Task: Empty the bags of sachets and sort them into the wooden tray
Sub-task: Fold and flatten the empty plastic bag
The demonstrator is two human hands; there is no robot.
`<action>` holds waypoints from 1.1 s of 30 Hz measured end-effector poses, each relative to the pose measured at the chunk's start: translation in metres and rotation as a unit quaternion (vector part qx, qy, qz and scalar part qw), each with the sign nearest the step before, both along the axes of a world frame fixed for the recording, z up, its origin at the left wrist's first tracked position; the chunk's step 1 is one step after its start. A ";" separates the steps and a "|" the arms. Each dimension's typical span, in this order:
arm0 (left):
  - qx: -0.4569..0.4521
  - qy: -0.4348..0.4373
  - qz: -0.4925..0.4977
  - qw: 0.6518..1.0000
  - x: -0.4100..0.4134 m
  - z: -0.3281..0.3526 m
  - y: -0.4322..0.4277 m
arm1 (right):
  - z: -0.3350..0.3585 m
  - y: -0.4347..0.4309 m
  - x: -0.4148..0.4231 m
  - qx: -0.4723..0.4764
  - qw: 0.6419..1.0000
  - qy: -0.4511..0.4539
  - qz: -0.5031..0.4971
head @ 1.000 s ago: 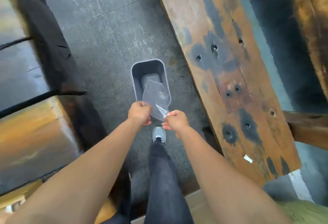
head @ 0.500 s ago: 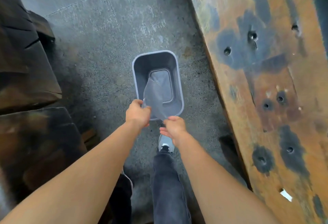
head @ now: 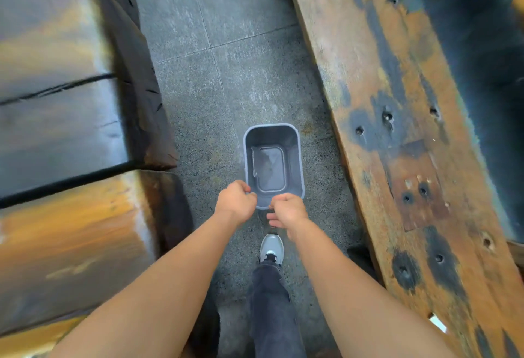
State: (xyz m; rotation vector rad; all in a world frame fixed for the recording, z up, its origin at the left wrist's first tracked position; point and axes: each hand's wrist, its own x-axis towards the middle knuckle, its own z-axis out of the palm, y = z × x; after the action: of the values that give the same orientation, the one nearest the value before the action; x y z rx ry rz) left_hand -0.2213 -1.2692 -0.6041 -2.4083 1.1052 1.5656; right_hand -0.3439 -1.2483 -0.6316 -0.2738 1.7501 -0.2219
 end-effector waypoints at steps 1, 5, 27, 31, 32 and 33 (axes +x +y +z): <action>-0.012 0.001 -0.008 1.000 0.006 0.017 -0.001 | 0.015 -0.001 0.008 -0.012 1.000 0.000 0.006; -0.061 0.012 -0.014 0.998 0.042 0.082 -0.008 | 0.077 -0.008 0.050 -0.063 0.997 -0.002 0.042; -0.160 -0.109 0.148 0.970 0.372 0.201 0.069 | 0.223 -0.005 0.357 -0.186 0.956 -0.034 0.223; -0.151 -0.138 0.183 0.962 0.398 0.187 0.086 | 0.213 0.001 0.375 -0.176 0.955 -0.036 0.238; -0.149 -0.145 0.186 0.960 0.402 0.183 0.089 | 0.211 0.003 0.378 -0.175 0.955 -0.033 0.238; -0.151 -0.149 0.193 0.958 0.405 0.181 0.091 | 0.208 0.005 0.380 -0.173 0.956 -0.032 0.237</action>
State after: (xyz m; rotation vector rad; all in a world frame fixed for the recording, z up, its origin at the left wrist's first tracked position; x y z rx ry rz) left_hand 0.1834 -1.1778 -0.4232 -3.0891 0.9110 1.1081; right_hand 0.0364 -1.2436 -0.4235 -0.9184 1.5245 -0.1828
